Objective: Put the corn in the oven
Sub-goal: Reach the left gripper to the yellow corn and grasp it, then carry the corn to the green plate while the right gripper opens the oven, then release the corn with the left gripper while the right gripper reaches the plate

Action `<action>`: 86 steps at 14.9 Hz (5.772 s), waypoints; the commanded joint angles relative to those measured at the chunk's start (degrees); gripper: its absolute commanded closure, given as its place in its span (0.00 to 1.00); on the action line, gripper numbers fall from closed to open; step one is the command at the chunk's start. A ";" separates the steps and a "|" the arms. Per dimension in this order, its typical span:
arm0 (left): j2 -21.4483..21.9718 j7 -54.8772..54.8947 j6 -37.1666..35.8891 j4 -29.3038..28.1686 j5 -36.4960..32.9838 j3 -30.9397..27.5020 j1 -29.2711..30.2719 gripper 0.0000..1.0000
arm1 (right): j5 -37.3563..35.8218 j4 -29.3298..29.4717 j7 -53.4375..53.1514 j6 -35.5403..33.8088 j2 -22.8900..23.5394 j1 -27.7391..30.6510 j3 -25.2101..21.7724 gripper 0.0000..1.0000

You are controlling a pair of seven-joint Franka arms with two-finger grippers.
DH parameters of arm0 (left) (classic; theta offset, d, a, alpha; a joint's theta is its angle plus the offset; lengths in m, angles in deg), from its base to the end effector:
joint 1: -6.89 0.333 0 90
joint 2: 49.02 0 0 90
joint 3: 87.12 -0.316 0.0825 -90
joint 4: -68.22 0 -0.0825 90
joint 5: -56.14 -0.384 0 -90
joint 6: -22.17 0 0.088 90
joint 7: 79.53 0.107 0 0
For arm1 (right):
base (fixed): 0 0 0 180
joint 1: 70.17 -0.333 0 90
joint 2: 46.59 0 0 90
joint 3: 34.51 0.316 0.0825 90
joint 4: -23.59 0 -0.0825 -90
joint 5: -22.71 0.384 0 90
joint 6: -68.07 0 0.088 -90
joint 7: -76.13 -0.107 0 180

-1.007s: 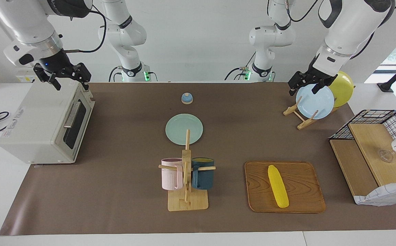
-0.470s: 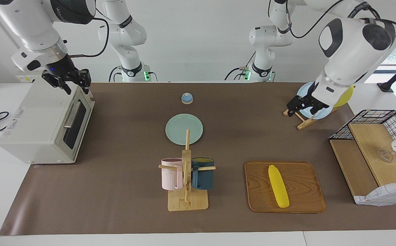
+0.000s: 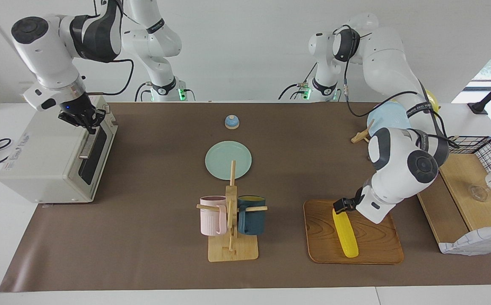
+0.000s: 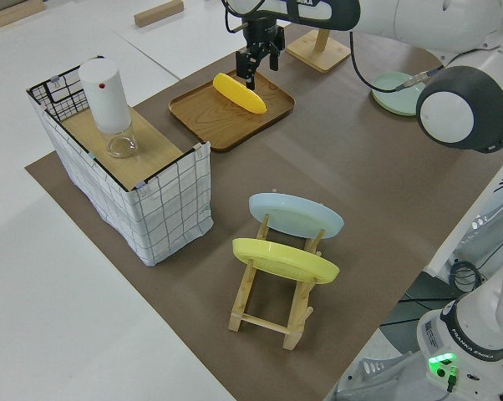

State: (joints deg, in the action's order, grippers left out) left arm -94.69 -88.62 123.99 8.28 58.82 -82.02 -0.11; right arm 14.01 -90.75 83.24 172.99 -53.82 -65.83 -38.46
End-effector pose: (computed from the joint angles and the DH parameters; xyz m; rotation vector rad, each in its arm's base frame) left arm 0.7432 -0.1410 0.3601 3.0425 -0.0255 -0.1252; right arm 0.5102 -0.0880 0.5131 3.0093 0.0333 -0.0848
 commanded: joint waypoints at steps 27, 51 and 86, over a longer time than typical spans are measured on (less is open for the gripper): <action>-0.15 2.34 0.48 1.42 -0.15 -0.62 -1.87 1.00 | 0.09 -10.11 -2.99 18.12 8.36 -1.96 0.70 1.00; 24.77 -47.33 36.34 -47.65 4.79 -0.44 -40.02 1.00 | 3.77 -18.55 -7.99 33.77 12.59 -9.26 0.96 1.00; 47.60 -4.82 -2.50 -45.44 4.01 -0.88 -3.48 0.00 | 4.51 17.98 -37.13 11.19 27.75 -46.85 1.05 0.00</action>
State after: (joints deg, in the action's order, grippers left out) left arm -49.93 -99.23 124.83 -36.34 62.41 -83.51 -7.53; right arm 22.82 -81.49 52.05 185.24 -35.66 -107.96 -36.97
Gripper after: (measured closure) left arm 0.000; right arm 0.000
